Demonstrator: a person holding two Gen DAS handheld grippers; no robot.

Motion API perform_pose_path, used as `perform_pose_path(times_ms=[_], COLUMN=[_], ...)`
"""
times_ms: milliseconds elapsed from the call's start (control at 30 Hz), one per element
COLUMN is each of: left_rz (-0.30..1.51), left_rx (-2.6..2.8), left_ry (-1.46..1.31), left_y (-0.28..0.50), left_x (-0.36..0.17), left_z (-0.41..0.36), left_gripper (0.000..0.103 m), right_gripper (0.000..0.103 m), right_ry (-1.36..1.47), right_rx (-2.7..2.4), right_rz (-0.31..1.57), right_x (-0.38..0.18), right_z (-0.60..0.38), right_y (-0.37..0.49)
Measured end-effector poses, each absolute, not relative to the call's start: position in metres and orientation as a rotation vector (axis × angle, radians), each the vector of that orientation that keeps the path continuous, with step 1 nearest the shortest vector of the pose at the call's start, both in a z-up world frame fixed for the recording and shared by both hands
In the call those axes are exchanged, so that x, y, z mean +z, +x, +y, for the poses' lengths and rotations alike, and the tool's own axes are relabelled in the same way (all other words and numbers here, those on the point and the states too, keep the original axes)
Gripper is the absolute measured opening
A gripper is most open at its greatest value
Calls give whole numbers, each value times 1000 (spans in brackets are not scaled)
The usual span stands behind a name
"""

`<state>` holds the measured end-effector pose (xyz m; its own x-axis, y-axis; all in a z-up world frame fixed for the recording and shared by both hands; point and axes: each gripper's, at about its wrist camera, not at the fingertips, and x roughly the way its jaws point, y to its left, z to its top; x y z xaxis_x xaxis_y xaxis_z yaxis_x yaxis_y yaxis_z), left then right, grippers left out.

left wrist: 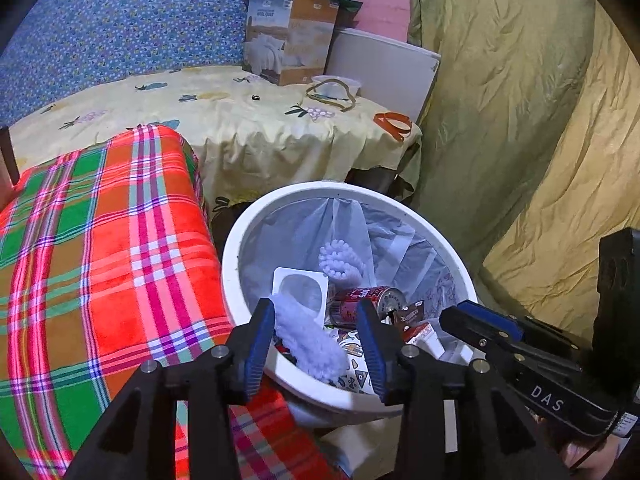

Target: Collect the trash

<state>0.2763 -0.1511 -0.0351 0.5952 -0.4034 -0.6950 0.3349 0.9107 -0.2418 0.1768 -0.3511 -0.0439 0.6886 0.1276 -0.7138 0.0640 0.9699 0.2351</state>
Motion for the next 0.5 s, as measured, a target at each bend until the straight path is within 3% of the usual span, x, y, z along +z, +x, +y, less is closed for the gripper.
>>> perform_pose_path(times_ms=[500], left_rz=[760], left_rx=[-400], left_ry=[-80], left_y=[215], left_x=[-7], left_z=[-126], left_gripper=[42], right_gripper=[27], right_ry=[192], right_rx=[85], right_rz=[750], right_x=[-20], right_z=[-322], right_y=[142])
